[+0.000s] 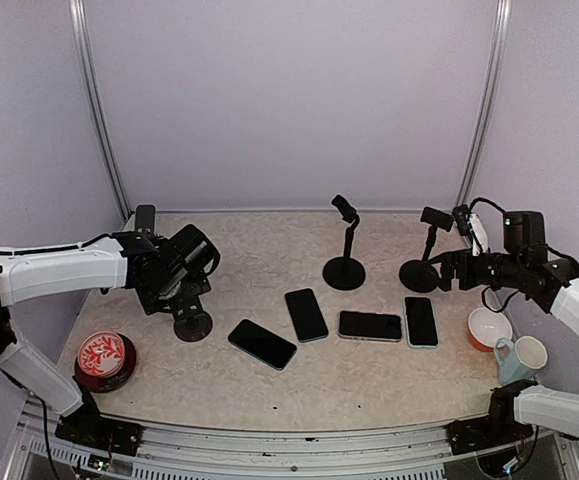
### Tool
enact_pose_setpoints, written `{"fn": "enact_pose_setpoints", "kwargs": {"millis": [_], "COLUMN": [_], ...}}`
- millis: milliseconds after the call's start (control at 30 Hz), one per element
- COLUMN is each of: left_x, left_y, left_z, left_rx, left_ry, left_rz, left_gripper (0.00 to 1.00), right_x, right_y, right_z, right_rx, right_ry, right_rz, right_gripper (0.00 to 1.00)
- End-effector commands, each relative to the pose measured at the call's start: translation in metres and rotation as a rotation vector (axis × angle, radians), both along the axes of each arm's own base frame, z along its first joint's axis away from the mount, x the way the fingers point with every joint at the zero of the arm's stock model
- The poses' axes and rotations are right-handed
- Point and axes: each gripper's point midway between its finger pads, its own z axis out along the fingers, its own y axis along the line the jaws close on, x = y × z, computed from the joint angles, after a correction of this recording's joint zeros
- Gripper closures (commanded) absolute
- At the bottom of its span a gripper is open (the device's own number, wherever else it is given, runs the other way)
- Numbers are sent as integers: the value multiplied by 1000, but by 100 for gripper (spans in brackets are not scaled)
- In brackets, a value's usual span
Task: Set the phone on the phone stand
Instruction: Pick up the phone stand from the center of the board.
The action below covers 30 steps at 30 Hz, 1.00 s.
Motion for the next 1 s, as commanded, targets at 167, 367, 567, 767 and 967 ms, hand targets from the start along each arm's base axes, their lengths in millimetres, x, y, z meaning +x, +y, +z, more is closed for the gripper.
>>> {"fn": "enact_pose_setpoints", "kwargs": {"millis": [167, 367, 567, 767, 967], "left_x": [9, 12, 16, 18, 18], "left_y": [-4, -3, -7, -8, -6], "left_z": [-11, -13, -15, -19, -23], "left_rx": [64, 97, 117, 140, 163], "left_ry": [-5, -16, -17, -16, -8], "left_rz": [-10, -21, -57, -73, -77], "left_gripper": [1, 3, 9, 18, 22], "right_x": [0, -1, -3, -5, -6], "right_y": [3, 3, 3, 2, 1], "right_z": [-1, 0, 0, 0, 2], "right_rx": [-2, -1, 0, 2, 2], "right_ry": [-14, -17, -19, -22, -27], "right_rz": [7, 5, 4, 4, 1], "right_gripper": [0, 0, 0, 0, 0]}}
